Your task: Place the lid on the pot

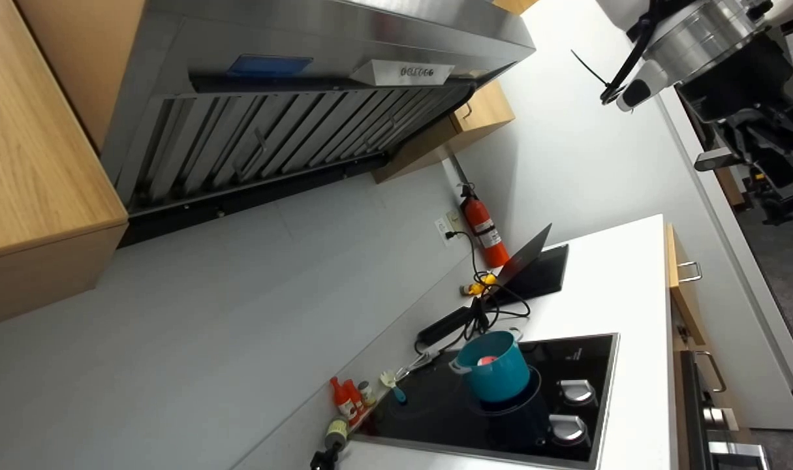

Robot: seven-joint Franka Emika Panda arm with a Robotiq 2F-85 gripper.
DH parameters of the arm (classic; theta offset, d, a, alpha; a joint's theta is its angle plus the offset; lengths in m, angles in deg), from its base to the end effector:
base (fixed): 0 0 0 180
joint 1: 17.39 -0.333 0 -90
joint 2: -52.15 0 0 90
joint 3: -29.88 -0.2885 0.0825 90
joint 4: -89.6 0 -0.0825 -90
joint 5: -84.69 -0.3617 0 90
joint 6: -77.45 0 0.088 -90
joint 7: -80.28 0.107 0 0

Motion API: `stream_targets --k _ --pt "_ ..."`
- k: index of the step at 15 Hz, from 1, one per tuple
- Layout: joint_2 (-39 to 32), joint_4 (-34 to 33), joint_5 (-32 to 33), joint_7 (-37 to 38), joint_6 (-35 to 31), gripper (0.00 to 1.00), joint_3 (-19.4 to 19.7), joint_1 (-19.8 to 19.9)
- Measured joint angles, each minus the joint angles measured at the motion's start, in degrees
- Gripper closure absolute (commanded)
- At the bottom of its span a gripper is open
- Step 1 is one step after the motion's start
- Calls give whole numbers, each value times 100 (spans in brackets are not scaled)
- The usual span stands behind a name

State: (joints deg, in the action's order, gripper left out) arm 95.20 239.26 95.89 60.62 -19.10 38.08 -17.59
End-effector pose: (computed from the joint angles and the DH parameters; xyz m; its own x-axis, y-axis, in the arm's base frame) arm 0.2980 -0.0610 0.4529 0.9398 0.2783 -0.1985 0.2885 -0.9572 0.0241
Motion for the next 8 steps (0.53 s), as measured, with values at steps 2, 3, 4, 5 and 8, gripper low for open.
stream_targets --k 2,3,4,5,8 --pt "-115 57 -135 0 -184 0 -75 -160" --pt "-186 73 -203 -2 -269 0 -115 -238" --pt "-260 77 -274 -3 -348 0 -159 -311" --pt "-341 77 -345 -5 -432 0 -205 -388" --pt "-601 74 -526 -8 -721 0 -362 -604"
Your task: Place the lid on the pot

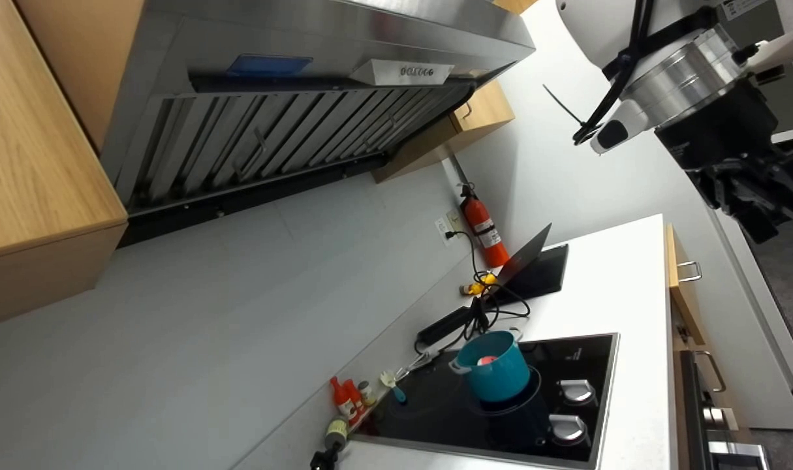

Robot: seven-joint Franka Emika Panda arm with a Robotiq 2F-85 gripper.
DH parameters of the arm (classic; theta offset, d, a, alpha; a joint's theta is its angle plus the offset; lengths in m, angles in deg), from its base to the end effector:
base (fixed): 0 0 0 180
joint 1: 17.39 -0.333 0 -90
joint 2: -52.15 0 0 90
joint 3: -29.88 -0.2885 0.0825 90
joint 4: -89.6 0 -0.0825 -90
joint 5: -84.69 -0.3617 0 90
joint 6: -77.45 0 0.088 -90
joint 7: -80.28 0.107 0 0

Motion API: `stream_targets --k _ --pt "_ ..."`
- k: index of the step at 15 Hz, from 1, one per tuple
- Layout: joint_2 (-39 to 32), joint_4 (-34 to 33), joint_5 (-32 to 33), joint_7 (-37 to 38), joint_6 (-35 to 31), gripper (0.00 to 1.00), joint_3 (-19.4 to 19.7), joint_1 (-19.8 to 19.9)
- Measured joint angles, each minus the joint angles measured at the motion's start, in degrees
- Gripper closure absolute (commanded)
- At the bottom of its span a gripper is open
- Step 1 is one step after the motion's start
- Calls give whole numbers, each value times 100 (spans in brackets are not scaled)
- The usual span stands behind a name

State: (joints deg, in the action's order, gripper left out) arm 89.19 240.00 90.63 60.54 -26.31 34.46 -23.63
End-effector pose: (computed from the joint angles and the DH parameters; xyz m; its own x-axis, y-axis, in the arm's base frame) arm 0.3263 0.0017 0.4245 0.8959 0.4087 -0.1741 0.4130 -0.9107 -0.0125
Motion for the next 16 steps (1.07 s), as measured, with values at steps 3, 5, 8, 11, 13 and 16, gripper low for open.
stream_targets --k 3,5,8,11,13,16 --pt "-268 -21 -81 0 -320 0 -152 -158" --pt "-448 -53 -90 -1 -529 0 -242 -234" --pt "-711 -144 -118 -3 -841 0 -350 -341" --pt "-916 -289 -154 -10 -1001 0 -462 -416" --pt "-964 -356 -154 -11 -1004 0 -527 -422" --pt "-969 -371 -154 -15 -1003 0 -536 -423"
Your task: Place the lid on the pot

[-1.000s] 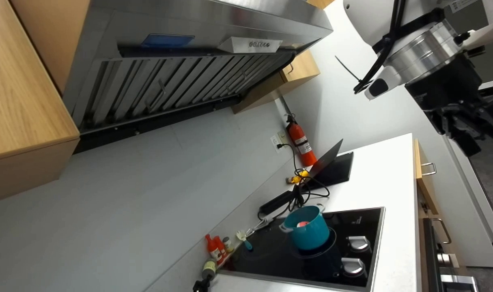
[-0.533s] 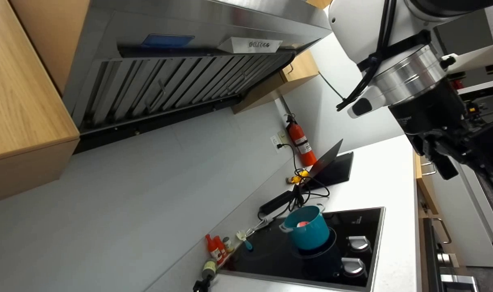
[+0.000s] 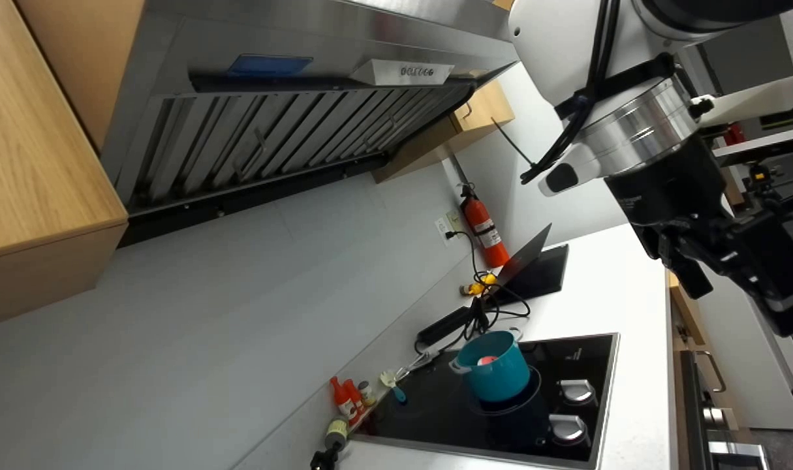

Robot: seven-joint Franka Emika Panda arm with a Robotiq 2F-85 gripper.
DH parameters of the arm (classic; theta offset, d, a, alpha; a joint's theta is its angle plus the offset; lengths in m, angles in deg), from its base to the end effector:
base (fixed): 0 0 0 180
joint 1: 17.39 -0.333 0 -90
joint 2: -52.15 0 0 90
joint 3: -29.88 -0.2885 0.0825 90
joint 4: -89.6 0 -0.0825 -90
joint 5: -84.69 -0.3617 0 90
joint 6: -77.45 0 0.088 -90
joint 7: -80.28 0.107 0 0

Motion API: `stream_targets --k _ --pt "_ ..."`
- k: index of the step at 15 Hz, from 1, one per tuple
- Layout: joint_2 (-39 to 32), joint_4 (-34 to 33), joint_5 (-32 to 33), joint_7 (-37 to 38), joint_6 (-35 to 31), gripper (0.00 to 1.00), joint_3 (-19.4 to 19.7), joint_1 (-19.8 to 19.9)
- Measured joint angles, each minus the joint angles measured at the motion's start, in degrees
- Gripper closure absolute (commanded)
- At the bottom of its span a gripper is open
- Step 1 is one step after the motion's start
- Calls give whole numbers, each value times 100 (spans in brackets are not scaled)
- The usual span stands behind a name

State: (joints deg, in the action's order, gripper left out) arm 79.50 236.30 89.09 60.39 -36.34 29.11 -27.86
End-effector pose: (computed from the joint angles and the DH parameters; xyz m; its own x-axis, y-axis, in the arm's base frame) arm 0.3675 0.0681 0.4069 0.8340 0.5391 -0.1171 0.5460 -0.8370 0.0353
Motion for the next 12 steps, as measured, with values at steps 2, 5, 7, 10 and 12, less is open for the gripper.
stream_targets --k 2,5,7,10,12 --pt "0 0 0 -2 0 0 0 0" --pt "0 0 0 -3 0 0 0 0" --pt "0 17 0 -3 0 0 0 1" --pt "-37 59 0 -3 -46 0 -8 1" --pt "-125 62 0 -3 -223 0 -39 1"
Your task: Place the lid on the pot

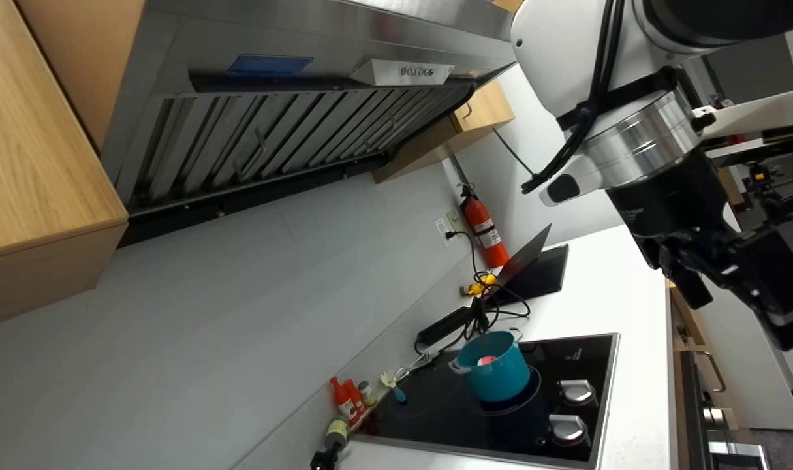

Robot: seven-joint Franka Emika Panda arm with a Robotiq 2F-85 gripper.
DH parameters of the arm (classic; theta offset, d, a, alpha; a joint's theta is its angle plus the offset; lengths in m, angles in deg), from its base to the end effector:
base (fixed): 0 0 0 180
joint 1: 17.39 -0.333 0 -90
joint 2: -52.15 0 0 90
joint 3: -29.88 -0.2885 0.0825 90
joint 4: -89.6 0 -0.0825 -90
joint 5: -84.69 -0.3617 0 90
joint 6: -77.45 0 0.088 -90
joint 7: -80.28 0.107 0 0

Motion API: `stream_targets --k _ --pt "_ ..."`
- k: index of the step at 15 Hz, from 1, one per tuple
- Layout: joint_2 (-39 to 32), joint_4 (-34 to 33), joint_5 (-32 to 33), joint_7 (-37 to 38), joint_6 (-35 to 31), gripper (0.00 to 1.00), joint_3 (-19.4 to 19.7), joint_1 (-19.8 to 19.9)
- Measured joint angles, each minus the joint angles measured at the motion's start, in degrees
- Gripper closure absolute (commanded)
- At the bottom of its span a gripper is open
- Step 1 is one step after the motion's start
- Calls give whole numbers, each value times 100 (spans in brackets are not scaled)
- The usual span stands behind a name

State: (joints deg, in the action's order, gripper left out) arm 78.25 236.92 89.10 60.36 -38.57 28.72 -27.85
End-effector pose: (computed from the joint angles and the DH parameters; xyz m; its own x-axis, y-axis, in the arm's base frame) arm 0.3705 0.0715 0.3971 0.8297 0.5469 -0.1120 0.5535 -0.8319 0.0388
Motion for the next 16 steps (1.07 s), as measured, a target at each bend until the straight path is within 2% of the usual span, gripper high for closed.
stream_targets --k 11,16 --pt "-997 -270 -21 0 -1487 0 -277 -34" --pt "-1482 -514 -382 0 -2019 0 -312 -64"
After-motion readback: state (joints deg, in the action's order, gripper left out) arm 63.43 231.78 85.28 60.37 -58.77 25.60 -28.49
